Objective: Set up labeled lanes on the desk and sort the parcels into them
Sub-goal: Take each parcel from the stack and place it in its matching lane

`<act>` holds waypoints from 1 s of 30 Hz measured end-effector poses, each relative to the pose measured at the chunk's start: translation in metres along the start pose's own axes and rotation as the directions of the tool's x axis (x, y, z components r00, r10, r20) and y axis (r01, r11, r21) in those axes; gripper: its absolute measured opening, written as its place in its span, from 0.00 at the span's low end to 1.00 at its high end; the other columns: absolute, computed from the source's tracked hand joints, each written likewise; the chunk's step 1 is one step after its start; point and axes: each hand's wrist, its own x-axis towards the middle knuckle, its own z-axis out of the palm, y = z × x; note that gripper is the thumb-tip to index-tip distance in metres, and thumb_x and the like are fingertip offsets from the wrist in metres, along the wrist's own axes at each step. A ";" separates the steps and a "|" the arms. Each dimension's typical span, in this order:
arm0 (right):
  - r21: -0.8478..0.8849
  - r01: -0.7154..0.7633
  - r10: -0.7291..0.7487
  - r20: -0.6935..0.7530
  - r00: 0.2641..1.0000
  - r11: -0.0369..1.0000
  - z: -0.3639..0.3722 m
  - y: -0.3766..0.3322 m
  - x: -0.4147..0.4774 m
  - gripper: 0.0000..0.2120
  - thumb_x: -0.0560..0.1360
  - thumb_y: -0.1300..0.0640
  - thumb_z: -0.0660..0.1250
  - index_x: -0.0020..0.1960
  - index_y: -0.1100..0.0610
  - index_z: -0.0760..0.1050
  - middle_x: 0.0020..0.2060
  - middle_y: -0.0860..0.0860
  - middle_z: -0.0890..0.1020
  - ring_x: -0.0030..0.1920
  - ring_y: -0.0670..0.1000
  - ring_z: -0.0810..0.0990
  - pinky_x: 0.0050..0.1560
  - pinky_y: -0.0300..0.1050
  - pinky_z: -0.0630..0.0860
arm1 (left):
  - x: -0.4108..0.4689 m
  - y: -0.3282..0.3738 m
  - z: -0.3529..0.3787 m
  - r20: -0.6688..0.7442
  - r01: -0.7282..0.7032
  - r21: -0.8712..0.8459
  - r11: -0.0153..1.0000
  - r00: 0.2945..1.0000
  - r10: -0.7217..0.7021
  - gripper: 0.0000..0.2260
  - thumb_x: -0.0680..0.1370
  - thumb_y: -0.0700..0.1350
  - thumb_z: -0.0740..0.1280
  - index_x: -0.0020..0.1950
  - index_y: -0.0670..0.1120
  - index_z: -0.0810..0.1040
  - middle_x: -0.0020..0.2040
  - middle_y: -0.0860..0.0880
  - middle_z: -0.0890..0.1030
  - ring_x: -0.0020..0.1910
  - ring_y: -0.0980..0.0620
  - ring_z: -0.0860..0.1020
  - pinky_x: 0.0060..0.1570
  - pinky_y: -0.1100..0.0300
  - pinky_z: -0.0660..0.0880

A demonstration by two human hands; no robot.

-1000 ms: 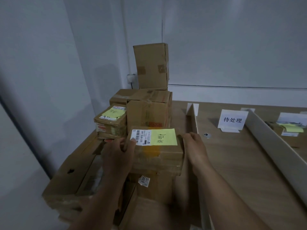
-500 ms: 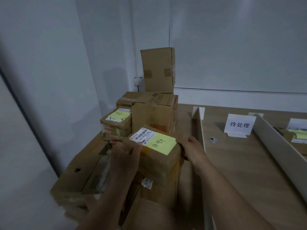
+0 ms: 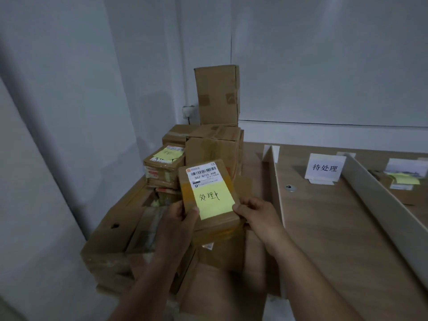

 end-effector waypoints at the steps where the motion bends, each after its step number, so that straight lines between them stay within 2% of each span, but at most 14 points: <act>1: 0.012 0.013 -0.013 -0.008 1.000 1.000 0.003 0.003 -0.007 0.06 0.76 0.55 0.68 0.52 0.51 0.80 0.49 0.48 0.83 0.52 0.49 0.80 0.56 0.46 0.77 | -0.005 0.000 -0.002 0.007 0.005 -0.039 0.999 1.000 -0.005 0.07 0.79 0.45 0.65 0.45 0.58 0.73 0.48 0.59 0.78 0.45 0.59 0.79 0.39 0.62 0.78; 4: 0.020 0.036 -0.035 -0.048 0.998 0.999 0.009 0.011 -0.027 0.14 0.77 0.56 0.66 0.62 0.51 0.76 0.55 0.47 0.82 0.56 0.48 0.79 0.60 0.51 0.76 | -0.022 0.001 -0.009 0.048 -0.011 -0.113 0.994 0.999 0.016 0.08 0.79 0.44 0.63 0.53 0.58 0.73 0.49 0.60 0.79 0.47 0.60 0.80 0.37 0.68 0.78; 7: 0.049 0.071 -0.066 -0.106 0.992 0.996 0.011 0.018 -0.046 0.15 0.77 0.56 0.66 0.63 0.49 0.75 0.56 0.45 0.81 0.58 0.48 0.78 0.61 0.52 0.76 | -0.037 0.002 -0.011 0.124 -0.033 -0.130 0.991 0.991 0.049 0.14 0.80 0.44 0.61 0.63 0.60 0.68 0.48 0.67 0.76 0.44 0.70 0.77 0.35 0.75 0.74; 9: 0.069 0.091 -0.078 -0.161 0.984 0.993 0.010 0.020 -0.058 0.16 0.77 0.57 0.66 0.64 0.48 0.74 0.57 0.45 0.80 0.60 0.48 0.77 0.62 0.52 0.76 | -0.046 0.005 -0.008 0.158 -0.040 -0.158 0.987 0.985 0.065 0.18 0.81 0.44 0.60 0.67 0.61 0.63 0.49 0.68 0.74 0.43 0.73 0.76 0.35 0.78 0.72; 11: 0.080 0.116 -0.097 -0.211 0.973 0.990 0.006 0.022 -0.069 0.18 0.76 0.57 0.67 0.65 0.48 0.73 0.57 0.45 0.80 0.60 0.47 0.77 0.61 0.51 0.76 | -0.054 0.009 -0.003 0.164 -0.034 -0.201 0.979 0.984 0.068 0.19 0.81 0.44 0.59 0.67 0.63 0.61 0.51 0.67 0.74 0.43 0.76 0.75 0.35 0.79 0.71; 14: 0.106 0.185 -0.153 -0.258 0.954 0.977 -0.010 0.021 -0.083 0.16 0.76 0.59 0.66 0.63 0.47 0.74 0.53 0.41 0.81 0.56 0.42 0.78 0.55 0.43 0.78 | -0.065 0.018 0.010 0.179 -0.059 -0.212 0.976 0.979 0.098 0.19 0.81 0.45 0.59 0.61 0.71 0.62 0.56 0.65 0.76 0.52 0.70 0.76 0.45 0.73 0.76; 16: 0.114 0.217 -0.177 -0.288 0.941 0.969 -0.026 0.020 -0.091 0.16 0.77 0.60 0.66 0.63 0.49 0.74 0.51 0.40 0.80 0.54 0.40 0.78 0.52 0.38 0.77 | -0.072 0.026 0.022 0.165 -0.092 -0.205 0.974 0.978 0.127 0.20 0.80 0.46 0.60 0.62 0.71 0.62 0.62 0.61 0.76 0.59 0.62 0.75 0.55 0.65 0.75; 19: 0.129 0.253 -0.201 -0.321 0.926 0.959 -0.058 0.021 -0.104 0.16 0.77 0.60 0.66 0.62 0.48 0.74 0.54 0.43 0.82 0.57 0.44 0.79 0.56 0.44 0.78 | -0.084 0.042 0.048 0.151 -0.139 -0.204 0.969 0.974 0.171 0.21 0.80 0.45 0.61 0.67 0.66 0.60 0.65 0.58 0.74 0.62 0.61 0.72 0.57 0.68 0.71; 21: 0.132 0.284 -0.224 -0.348 0.910 0.950 -0.085 0.024 -0.114 0.15 0.77 0.60 0.66 0.59 0.45 0.75 0.53 0.43 0.82 0.57 0.44 0.79 0.56 0.44 0.78 | -0.095 0.057 0.071 0.165 -0.143 -0.213 0.967 0.970 0.179 0.23 0.80 0.46 0.62 0.71 0.64 0.60 0.67 0.57 0.73 0.64 0.60 0.71 0.62 0.62 0.70; 22: 0.131 0.299 -0.234 -0.367 0.900 0.945 -0.102 0.026 -0.120 0.15 0.76 0.61 0.66 0.57 0.43 0.75 0.52 0.42 0.82 0.56 0.43 0.80 0.55 0.42 0.78 | -0.102 0.066 0.085 0.180 -0.135 -0.224 0.965 0.967 0.178 0.24 0.80 0.46 0.62 0.72 0.62 0.60 0.68 0.58 0.72 0.63 0.61 0.72 0.62 0.63 0.70; 24: 0.131 0.329 -0.251 -0.411 0.876 0.935 -0.138 0.029 -0.134 0.16 0.76 0.63 0.66 0.57 0.44 0.75 0.51 0.42 0.83 0.55 0.42 0.80 0.53 0.39 0.79 | -0.121 0.086 0.116 0.227 -0.113 -0.247 0.962 0.959 0.171 0.24 0.80 0.45 0.62 0.73 0.61 0.60 0.63 0.61 0.73 0.56 0.68 0.73 0.53 0.73 0.70; 25: 0.126 0.342 -0.259 -0.432 0.864 0.931 -0.157 0.032 -0.142 0.16 0.76 0.63 0.66 0.58 0.45 0.75 0.51 0.42 0.83 0.55 0.42 0.80 0.53 0.40 0.79 | -0.132 0.097 0.133 0.250 -0.105 -0.260 0.960 0.953 0.172 0.24 0.80 0.45 0.62 0.73 0.61 0.60 0.61 0.61 0.74 0.54 0.68 0.74 0.51 0.75 0.70; 28: 0.103 0.351 -0.265 -0.471 0.841 0.931 -0.218 0.041 -0.164 0.16 0.76 0.63 0.65 0.58 0.45 0.75 0.52 0.42 0.83 0.55 0.43 0.80 0.54 0.40 0.78 | -0.165 0.124 0.185 0.288 -0.093 -0.284 0.954 0.941 0.177 0.23 0.80 0.45 0.62 0.73 0.58 0.62 0.64 0.56 0.76 0.62 0.57 0.74 0.60 0.61 0.72; 30: 0.083 0.360 -0.275 -0.494 0.825 0.929 -0.258 0.047 -0.180 0.17 0.77 0.63 0.65 0.57 0.43 0.75 0.52 0.41 0.83 0.55 0.42 0.80 0.54 0.41 0.78 | -0.187 0.139 0.220 0.305 -0.092 -0.287 0.954 0.935 0.182 0.21 0.80 0.47 0.61 0.72 0.58 0.63 0.64 0.57 0.75 0.63 0.56 0.73 0.61 0.59 0.70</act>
